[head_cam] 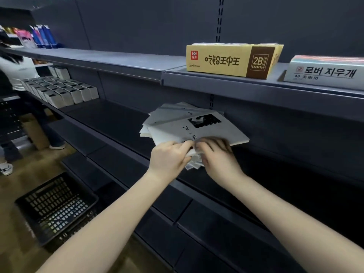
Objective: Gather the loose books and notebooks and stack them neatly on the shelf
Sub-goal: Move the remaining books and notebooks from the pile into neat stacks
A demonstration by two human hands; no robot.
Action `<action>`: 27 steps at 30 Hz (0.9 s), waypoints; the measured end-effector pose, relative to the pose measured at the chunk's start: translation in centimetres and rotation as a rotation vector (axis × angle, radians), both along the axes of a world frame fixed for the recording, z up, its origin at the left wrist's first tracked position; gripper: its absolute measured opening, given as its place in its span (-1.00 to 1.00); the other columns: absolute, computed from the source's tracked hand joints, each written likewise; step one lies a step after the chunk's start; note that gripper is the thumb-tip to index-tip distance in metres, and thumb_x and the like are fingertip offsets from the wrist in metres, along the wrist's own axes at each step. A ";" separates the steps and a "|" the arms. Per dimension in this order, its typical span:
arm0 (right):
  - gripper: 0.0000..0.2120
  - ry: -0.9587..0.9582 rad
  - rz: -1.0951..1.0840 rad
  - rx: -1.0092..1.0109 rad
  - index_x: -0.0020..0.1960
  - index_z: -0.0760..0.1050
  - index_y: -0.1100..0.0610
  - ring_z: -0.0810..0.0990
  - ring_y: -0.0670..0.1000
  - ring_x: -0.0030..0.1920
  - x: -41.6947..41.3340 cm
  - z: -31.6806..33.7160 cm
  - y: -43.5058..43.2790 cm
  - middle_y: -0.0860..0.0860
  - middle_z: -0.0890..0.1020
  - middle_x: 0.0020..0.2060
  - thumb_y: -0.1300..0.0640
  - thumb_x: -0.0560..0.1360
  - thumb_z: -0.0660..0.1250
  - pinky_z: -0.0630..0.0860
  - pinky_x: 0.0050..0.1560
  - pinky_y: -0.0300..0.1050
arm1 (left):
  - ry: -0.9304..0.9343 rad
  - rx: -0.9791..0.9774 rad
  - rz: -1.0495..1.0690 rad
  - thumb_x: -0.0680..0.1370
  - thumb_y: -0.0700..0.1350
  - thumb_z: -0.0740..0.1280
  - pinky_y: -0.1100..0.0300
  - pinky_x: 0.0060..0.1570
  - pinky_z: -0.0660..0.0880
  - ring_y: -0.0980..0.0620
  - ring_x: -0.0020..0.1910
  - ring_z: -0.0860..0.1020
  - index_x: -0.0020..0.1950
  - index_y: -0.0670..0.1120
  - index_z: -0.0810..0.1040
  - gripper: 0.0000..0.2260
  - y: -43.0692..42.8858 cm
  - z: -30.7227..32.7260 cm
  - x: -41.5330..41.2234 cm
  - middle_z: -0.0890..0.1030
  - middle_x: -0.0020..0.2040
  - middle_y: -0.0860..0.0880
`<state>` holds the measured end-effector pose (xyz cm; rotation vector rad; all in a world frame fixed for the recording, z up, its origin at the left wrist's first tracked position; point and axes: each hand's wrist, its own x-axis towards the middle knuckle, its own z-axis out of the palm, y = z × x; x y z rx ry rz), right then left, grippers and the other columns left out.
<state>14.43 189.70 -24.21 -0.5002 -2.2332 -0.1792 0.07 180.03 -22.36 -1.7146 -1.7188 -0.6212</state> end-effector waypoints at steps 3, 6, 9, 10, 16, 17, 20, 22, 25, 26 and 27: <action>-0.74 0.051 0.004 0.035 -0.02 0.49 0.12 0.39 0.12 0.01 -0.5 -0.8 -0.1 0.07 0.62 -0.04 0.30 0.32 0.25 0.52 -0.03 0.11 | -0.016 0.046 -0.043 0.38 -0.03 0.39 0.23 -0.34 0.47 0.00 -0.32 0.61 0.02 -0.04 0.63 -0.76 -1.5 -0.1 -0.2 0.63 -0.32 0.08; -0.56 0.065 0.089 0.029 -0.03 0.50 0.17 0.35 0.11 0.03 0.1 -1.1 0.5 0.10 0.62 -0.01 0.49 0.16 0.39 0.51 -0.03 0.11 | 0.010 0.047 -0.105 0.43 -0.03 0.26 0.08 0.07 0.50 0.06 -0.16 0.63 0.06 -0.05 0.60 -0.73 -2.9 -0.2 -1.2 0.66 -0.18 0.08; -0.50 0.056 0.150 -0.003 0.00 0.46 0.12 0.38 0.11 0.06 1.1 -0.9 1.1 0.09 0.61 0.01 0.54 0.18 0.36 0.49 0.03 -0.01 | 0.007 0.032 -0.138 0.41 -0.18 0.24 0.01 0.25 0.36 0.06 -0.04 0.61 0.05 -0.05 0.59 -0.74 -3.5 -0.6 -1.6 0.66 -0.09 0.07; -0.49 0.050 0.172 -0.017 0.03 0.44 0.10 0.39 0.12 0.07 1.6 -0.8 1.5 0.09 0.61 0.02 0.55 0.21 0.34 0.46 0.07 -0.04 | -0.002 0.011 -0.130 0.38 -0.23 0.16 -0.01 0.26 0.35 0.03 0.01 0.60 0.04 -0.06 0.60 -0.67 -3.5 -0.5 -1.6 0.66 -0.04 0.06; -0.70 -0.029 0.068 -0.013 0.04 0.51 0.09 0.46 0.06 0.08 4.9 -0.6 2.2 0.02 0.60 0.05 0.34 0.35 0.35 0.41 0.15 0.14 | 0.012 -0.106 -0.130 0.35 -0.19 0.38 0.17 -0.14 0.59 -0.02 -0.01 0.64 0.08 -0.04 0.65 -0.69 -2.7 -0.9 -1.8 0.67 0.04 0.01; -0.73 -0.043 0.021 -0.003 0.05 0.50 0.08 0.48 0.08 0.07 5.1 -0.4 1.8 0.01 0.60 0.04 0.26 0.36 0.31 0.41 0.16 0.19 | -0.008 -0.118 -0.137 0.30 -0.18 0.48 0.22 -0.23 0.57 0.00 -0.04 0.65 0.07 -0.03 0.66 -0.66 -2.5 -1.1 -1.5 0.67 0.01 0.02; -0.66 -0.117 0.031 0.029 0.10 0.54 0.11 0.52 0.12 0.08 5.1 0.0 -0.3 0.03 0.61 0.05 0.21 0.32 0.37 0.43 0.16 0.10 | 0.017 -0.104 -0.113 0.31 -0.05 0.53 0.29 -0.46 0.50 0.06 -0.19 0.66 -0.01 -0.01 0.68 -0.73 -1.5 -1.4 0.1 0.69 -0.11 0.06; -0.62 -0.148 0.063 0.067 0.11 0.57 0.16 0.56 0.11 0.08 4.8 -0.1 -1.9 0.05 0.62 0.05 0.25 0.30 0.45 0.49 0.12 0.01 | 0.042 -0.100 -0.062 0.40 0.07 0.38 0.29 -0.55 0.41 0.07 -0.33 0.64 -0.08 0.00 0.67 -0.79 -0.8 -1.2 1.2 0.66 -0.24 0.09; -0.64 -0.107 0.083 0.081 0.02 0.63 0.18 0.64 0.13 -0.03 4.8 -0.4 -2.7 0.06 0.66 -0.03 0.34 0.24 0.53 0.58 -0.05 -0.03 | 0.052 -0.091 -0.006 0.41 0.14 0.24 0.23 -0.53 0.38 0.01 -0.42 0.57 -0.21 -0.02 0.62 -0.72 -0.3 -1.2 2.2 0.61 -0.35 0.06; -0.64 -0.095 0.091 0.065 0.01 0.63 0.18 0.64 0.13 -0.04 5.1 -0.6 -2.6 0.06 0.67 -0.04 0.36 0.24 0.53 0.61 -0.11 -0.02 | 0.058 -0.076 -0.021 0.41 0.12 0.24 0.20 -0.50 0.42 0.00 -0.40 0.58 -0.21 -0.03 0.63 -0.73 -0.2 -1.3 2.3 0.63 -0.31 0.06; -0.63 -0.093 0.097 0.041 0.01 0.64 0.17 0.65 0.13 -0.03 5.4 -0.8 -2.3 0.06 0.67 -0.03 0.39 0.24 0.52 0.62 -0.16 -0.02 | 0.070 -0.059 -0.049 0.40 0.07 0.24 0.18 -0.44 0.47 -0.01 -0.34 0.60 -0.18 -0.04 0.64 -0.75 -0.4 -1.3 2.3 0.66 -0.24 0.06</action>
